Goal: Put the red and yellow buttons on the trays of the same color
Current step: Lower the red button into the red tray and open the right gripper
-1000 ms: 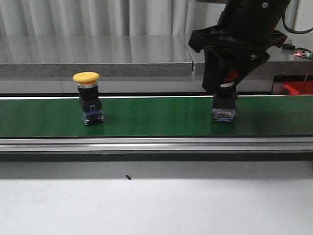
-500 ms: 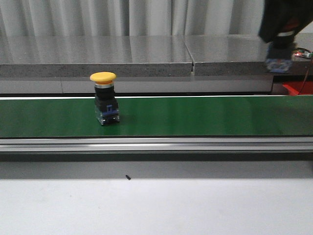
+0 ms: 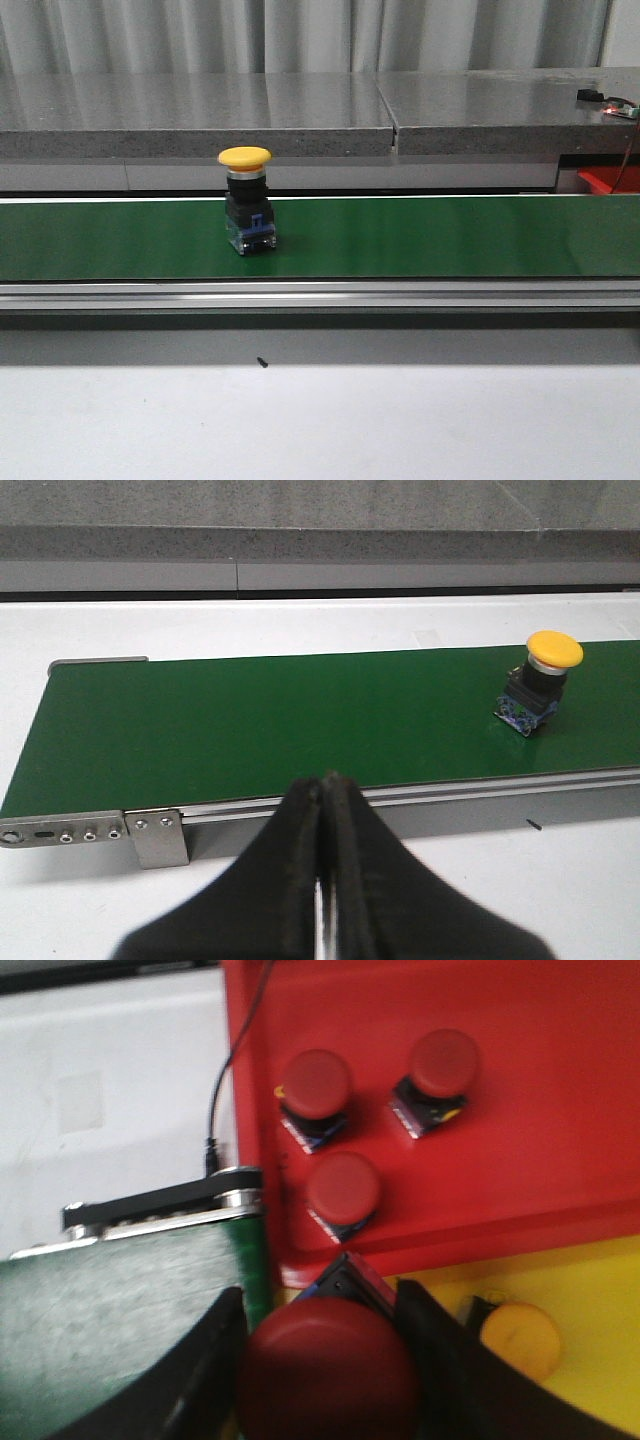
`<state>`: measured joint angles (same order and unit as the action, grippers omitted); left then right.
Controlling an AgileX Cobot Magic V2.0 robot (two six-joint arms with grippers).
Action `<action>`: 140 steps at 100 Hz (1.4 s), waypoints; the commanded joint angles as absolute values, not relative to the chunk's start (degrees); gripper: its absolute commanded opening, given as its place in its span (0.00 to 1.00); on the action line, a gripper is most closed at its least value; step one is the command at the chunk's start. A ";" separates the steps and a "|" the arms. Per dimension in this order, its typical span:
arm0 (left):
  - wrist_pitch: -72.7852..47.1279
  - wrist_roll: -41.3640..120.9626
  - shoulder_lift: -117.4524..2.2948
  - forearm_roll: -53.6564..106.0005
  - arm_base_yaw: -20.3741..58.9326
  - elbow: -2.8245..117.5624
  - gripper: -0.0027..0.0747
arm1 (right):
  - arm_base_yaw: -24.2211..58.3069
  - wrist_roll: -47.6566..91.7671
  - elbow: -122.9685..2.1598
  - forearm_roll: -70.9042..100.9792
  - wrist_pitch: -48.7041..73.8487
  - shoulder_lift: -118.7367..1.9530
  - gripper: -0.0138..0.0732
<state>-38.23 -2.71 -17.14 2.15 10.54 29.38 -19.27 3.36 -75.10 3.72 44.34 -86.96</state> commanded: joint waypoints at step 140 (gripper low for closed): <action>-34.24 -3.33 -17.71 2.44 10.99 30.83 0.01 | -26.12 -1.39 -83.76 5.13 28.05 -107.21 0.33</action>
